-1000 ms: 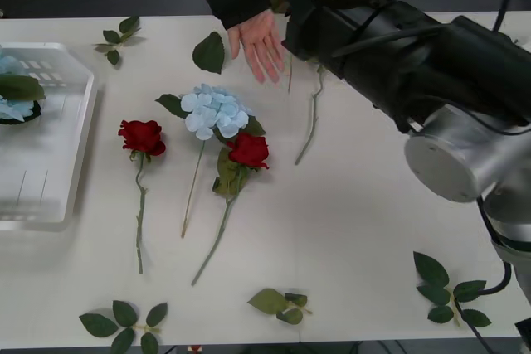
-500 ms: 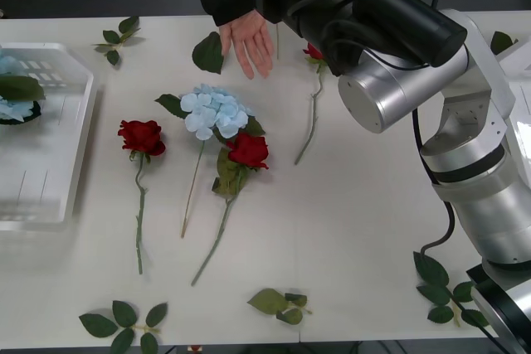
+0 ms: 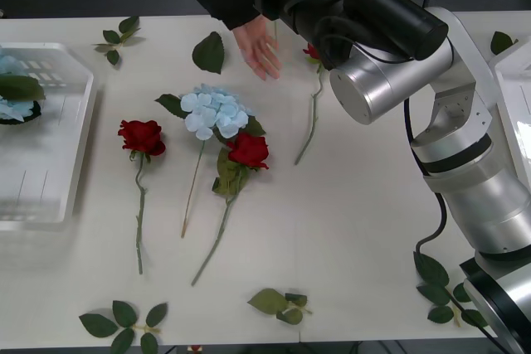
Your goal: Place the red flowers into the right box and the blue flowers into the left box. If a person shows an open palm, hand one flower to the person first, then continue sorting.
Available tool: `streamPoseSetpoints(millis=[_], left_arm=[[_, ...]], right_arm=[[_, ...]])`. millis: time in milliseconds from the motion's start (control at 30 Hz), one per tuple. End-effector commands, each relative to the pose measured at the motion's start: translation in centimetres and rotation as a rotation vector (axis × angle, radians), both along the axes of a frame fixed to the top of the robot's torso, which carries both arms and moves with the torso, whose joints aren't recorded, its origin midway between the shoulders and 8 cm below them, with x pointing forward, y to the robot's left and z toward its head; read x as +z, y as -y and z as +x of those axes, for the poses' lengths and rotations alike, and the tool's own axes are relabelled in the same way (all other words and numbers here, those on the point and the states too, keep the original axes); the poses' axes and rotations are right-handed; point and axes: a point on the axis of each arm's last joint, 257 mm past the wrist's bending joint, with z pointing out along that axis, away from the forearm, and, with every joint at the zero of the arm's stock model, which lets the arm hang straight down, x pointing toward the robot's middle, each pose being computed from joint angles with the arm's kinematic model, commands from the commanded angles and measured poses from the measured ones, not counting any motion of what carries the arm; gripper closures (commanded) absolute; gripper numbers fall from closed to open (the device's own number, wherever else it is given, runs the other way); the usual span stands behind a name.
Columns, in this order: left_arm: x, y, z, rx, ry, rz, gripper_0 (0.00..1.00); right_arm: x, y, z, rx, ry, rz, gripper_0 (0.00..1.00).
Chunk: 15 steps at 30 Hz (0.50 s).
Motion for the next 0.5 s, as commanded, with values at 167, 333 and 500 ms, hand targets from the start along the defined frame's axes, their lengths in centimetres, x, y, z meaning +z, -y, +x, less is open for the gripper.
streamPoseSetpoints(millis=[167,333,500], left_arm=[[1.85,0.45,1.6,-0.068,0.06,0.014,0.0],[1.92,0.44,1.65,-0.07,0.061,0.016,0.0],[1.9,0.38,1.63,-0.07,0.06,0.019,0.0]], right_arm=[[3.61,-2.63,-1.31,0.052,0.047,0.057,1.0],[3.61,-2.63,-1.31,0.053,0.047,0.058,1.0],[3.56,-2.7,-1.34,0.054,0.045,0.06,1.0]])
